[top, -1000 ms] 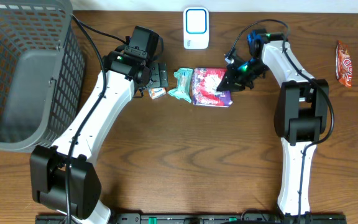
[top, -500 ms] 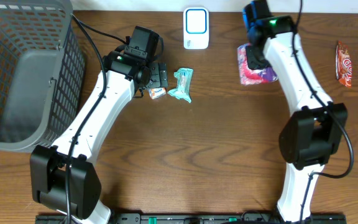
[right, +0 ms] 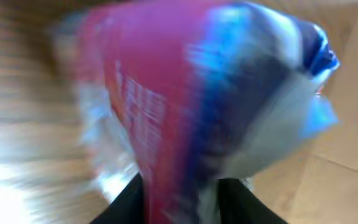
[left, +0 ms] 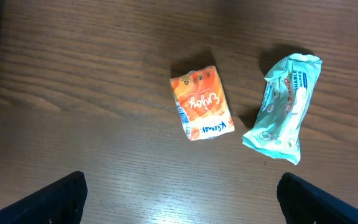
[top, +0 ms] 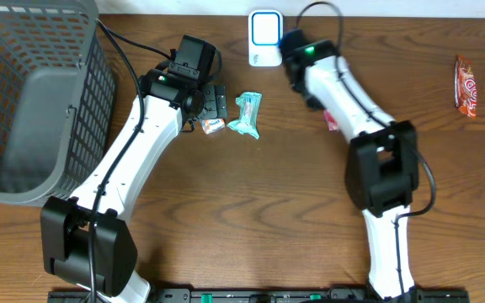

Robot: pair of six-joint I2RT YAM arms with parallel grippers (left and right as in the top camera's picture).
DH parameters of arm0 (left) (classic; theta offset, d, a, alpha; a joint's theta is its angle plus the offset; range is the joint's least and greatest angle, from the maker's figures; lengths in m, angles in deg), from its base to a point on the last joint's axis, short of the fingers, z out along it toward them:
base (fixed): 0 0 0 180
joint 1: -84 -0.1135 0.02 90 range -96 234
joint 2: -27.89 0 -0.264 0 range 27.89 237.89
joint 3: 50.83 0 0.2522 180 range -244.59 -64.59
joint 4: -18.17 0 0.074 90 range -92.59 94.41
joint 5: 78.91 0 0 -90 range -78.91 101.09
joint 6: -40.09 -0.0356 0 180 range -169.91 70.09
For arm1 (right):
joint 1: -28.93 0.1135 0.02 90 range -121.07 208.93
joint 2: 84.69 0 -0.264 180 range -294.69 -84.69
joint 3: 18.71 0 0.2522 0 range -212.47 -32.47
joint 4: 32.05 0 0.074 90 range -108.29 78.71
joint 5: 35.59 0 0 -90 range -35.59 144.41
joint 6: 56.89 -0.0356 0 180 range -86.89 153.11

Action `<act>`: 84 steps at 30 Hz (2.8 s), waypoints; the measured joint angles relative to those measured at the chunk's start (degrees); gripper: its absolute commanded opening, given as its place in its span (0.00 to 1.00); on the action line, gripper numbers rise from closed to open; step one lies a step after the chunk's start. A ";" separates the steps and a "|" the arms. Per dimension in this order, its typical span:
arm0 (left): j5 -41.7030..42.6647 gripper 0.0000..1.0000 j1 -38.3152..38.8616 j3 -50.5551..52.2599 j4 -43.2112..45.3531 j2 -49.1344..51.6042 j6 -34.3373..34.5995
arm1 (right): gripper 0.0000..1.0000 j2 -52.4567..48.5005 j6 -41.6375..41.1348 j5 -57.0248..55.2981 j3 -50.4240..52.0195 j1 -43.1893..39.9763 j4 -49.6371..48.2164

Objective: Scan the item barcode

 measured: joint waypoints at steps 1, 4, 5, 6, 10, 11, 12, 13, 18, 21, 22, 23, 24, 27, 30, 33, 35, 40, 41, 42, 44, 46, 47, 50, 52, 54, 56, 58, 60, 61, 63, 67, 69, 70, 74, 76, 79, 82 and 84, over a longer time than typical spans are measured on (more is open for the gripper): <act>0.00 0.98 0.00 0.00 -0.02 0.00 0.00 | 0.39 0.02 -0.11 0.74 -0.04 0.66 -0.17; 0.00 0.98 0.00 0.00 -0.02 0.00 0.00 | 0.55 0.09 -0.28 5.90 -0.13 4.13 -0.76; 0.00 0.98 0.00 0.00 -0.02 0.00 0.00 | 0.62 0.09 -0.28 7.98 -0.26 5.18 -0.59; 0.00 0.98 0.00 0.00 -0.02 0.00 0.00 | 0.72 0.09 -0.31 9.99 -0.63 6.23 -0.04; 0.00 0.98 0.00 0.00 -0.02 0.00 0.00 | 0.90 0.00 -0.48 14.95 -5.05 8.39 4.04; 0.00 0.98 0.00 0.00 -0.02 0.00 0.00 | 0.92 0.00 -0.31 15.52 -7.10 8.20 5.01; 0.00 0.98 0.00 0.00 -0.02 0.00 0.00 | 0.93 -0.02 -0.28 16.22 -9.77 7.69 6.08; 0.00 0.98 0.00 0.00 -0.02 0.00 0.00 | 0.95 0.00 -0.26 16.70 -12.46 6.93 6.86; 0.00 0.98 0.00 0.00 -0.02 0.00 0.00 | 0.99 0.02 0.87 20.92 -21.33 1.22 9.97; 0.00 0.98 0.00 0.00 -0.02 0.00 0.00 | 0.96 0.02 3.50 26.47 -22.64 -3.80 11.17; 0.00 0.98 0.00 0.00 -0.02 0.00 0.00 | 0.91 0.00 4.57 28.83 -22.62 -5.57 11.54; 0.00 0.98 0.00 0.00 0.00 0.00 0.00 | 0.89 0.00 5.81 31.43 -22.53 -7.37 11.69; 0.00 0.98 0.00 0.00 -0.02 0.00 0.00 | 0.89 0.00 6.91 34.53 -22.34 -9.22 11.69; 0.00 0.98 0.00 0.00 0.00 0.00 0.00 | 0.97 0.00 9.68 44.19 -21.16 -14.58 11.21; 0.00 0.98 0.00 0.00 0.00 0.00 0.00 | 0.96 0.00 13.99 59.78 -15.96 -21.62 8.41; 0.00 0.98 0.00 0.00 -0.02 0.00 0.00 | 0.89 0.00 16.65 68.83 -10.12 -26.05 5.77; 0.00 0.98 0.00 0.00 0.00 0.00 0.00 | 0.88 0.00 17.88 73.33 -5.29 -28.28 2.82; 0.00 0.98 0.00 0.00 0.00 0.00 0.00 | 0.86 0.00 18.91 80.11 6.91 -29.05 -5.86; 0.00 0.98 0.00 0.00 0.00 0.00 0.00 | 0.85 0.00 18.84 80.91 9.01 -28.68 -8.02; 0.00 0.98 0.00 0.00 -0.02 0.00 0.00 | 0.82 0.00 18.62 81.59 11.08 -28.22 -10.40; 0.00 0.98 0.00 0.00 -0.02 0.00 0.00 | 0.60 0.00 18.05 82.51 13.86 -27.47 -13.77; 0.00 0.98 0.00 0.00 -0.02 0.00 0.00 | 0.21 0.00 16.70 83.23 15.41 -26.73 -15.85; 0.00 0.98 0.00 0.00 0.00 0.00 0.00 | 0.01 0.00 15.80 83.62 15.72 -26.40 -16.65; 0.00 0.98 0.00 0.00 -0.02 0.00 0.00 | 0.01 0.00 13.55 84.78 15.06 -26.23 -16.61; 0.00 0.98 0.00 0.00 -0.02 0.00 0.00 | 0.01 0.00 12.11 84.32 13.29 -26.38 -15.19; 0.00 0.98 0.00 0.00 -0.02 0.00 0.00 | 0.01 0.00 11.21 82.66 10.01 -26.53 -12.00; 0.00 0.98 0.00 0.00 -0.02 0.00 0.00 | 0.01 0.00 10.29 78.55 4.92 -26.51 -7.85; 0.00 0.98 0.00 0.00 -0.04 0.00 0.00 | 0.01 0.20 9.33 71.12 -1.01 -26.18 -3.93; 0.00 0.98 0.00 0.00 -0.02 0.00 0.00 | 0.01 0.92 7.82 60.35 -5.49 -25.27 -0.83; 0.00 0.98 0.00 0.00 -0.04 0.00 0.00 | 0.01 1.60 6.82 53.66 -7.06 -24.39 0.48; 0.00 0.98 0.00 0.00 -0.02 0.00 0.00 | 0.01 3.34 4.92 38.80 -8.92 -21.57 2.43; 0.00 0.98 0.00 0.00 -0.02 0.00 0.00 | 0.01 5.11 2.19 13.64 -8.94 -14.38 3.23; 0.00 0.98 0.00 0.00 0.00 0.00 0.00 | 0.01 5.14 0.15 4.70 -6.38 -10.73 1.49; 0.00 0.98 0.00 0.00 0.00 0.00 0.00 | 0.01 5.14 -0.24 3.45 -5.70 -10.05 1.16; 0.02 0.98 0.00 0.00 0.00 0.00 0.00 | 0.02 5.11 -1.92 -1.86 2.36 -6.32 -4.85; 0.00 0.98 0.00 0.00 -0.02 0.00 0.00 | 0.08 5.09 -2.54 -1.88 5.62 -4.70 -6.97; 0.00 0.98 0.00 0.00 -0.02 0.00 0.00 | 0.18 5.09 -3.17 -1.62 8.33 -1.90 -8.57; 0.00 0.98 0.00 0.00 -0.02 0.00 0.00 | 0.52 5.11 -3.80 1.22 8.28 0.85 -9.81; 0.00 0.98 0.00 0.00 -0.02 0.00 0.00 | 0.68 5.11 -3.91 4.50 7.78 2.58 -10.10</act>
